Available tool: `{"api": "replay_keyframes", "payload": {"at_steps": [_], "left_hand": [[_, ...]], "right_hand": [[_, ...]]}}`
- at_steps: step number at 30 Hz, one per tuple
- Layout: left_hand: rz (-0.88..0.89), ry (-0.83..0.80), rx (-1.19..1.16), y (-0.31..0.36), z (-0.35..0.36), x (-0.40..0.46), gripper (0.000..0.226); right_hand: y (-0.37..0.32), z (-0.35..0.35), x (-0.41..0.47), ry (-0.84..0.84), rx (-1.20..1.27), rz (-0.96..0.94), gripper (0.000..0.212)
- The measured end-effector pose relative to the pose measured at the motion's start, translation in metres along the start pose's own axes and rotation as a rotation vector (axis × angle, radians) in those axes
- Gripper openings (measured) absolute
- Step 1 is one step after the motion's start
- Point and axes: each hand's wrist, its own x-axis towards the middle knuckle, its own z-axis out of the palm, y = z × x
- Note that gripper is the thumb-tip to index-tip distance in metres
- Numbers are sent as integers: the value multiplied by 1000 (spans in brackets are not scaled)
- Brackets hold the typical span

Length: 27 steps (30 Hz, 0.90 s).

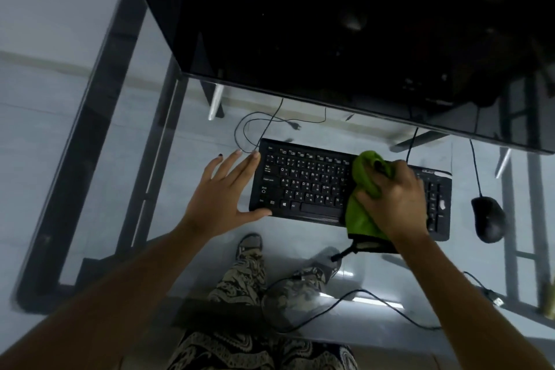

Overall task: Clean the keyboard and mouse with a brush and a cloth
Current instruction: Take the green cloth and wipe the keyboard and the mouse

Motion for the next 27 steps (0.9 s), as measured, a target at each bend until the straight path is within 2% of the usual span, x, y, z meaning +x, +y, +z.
{"api": "replay_keyframes", "payload": {"at_steps": [3,6,8,10,15,18,21,24,25,27], "left_hand": [[-3,-14,19,3,-3,-1,103],[1,-10,22,4,-4,-1,101],[2,-12,20,4,-2,-1,101],[-2,-22,24,3,-1,0,101],[-10,-20,28,4,-2,0,102],[-10,-27,28,4,-3,-1,102],[-2,-18,25,5,-4,-1,101],[8,17,22,6,-2,-2,100],[6,28,16,6,-2,-1,100],[6,49,6,6,-1,0,100]], "right_hand": [[-35,2,2,32,83,80,45],[-84,4,12,28,125,-4,43],[-84,2,17,11,88,-73,42],[-53,-3,16,-2,83,-42,43],[40,-9,2,74,136,345,46],[21,-3,7,57,214,490,43],[-39,3,13,-34,299,351,41],[-84,3,16,-85,248,48,46],[-82,0,17,-89,226,-1,48],[-53,-5,16,-77,203,18,49]]}}
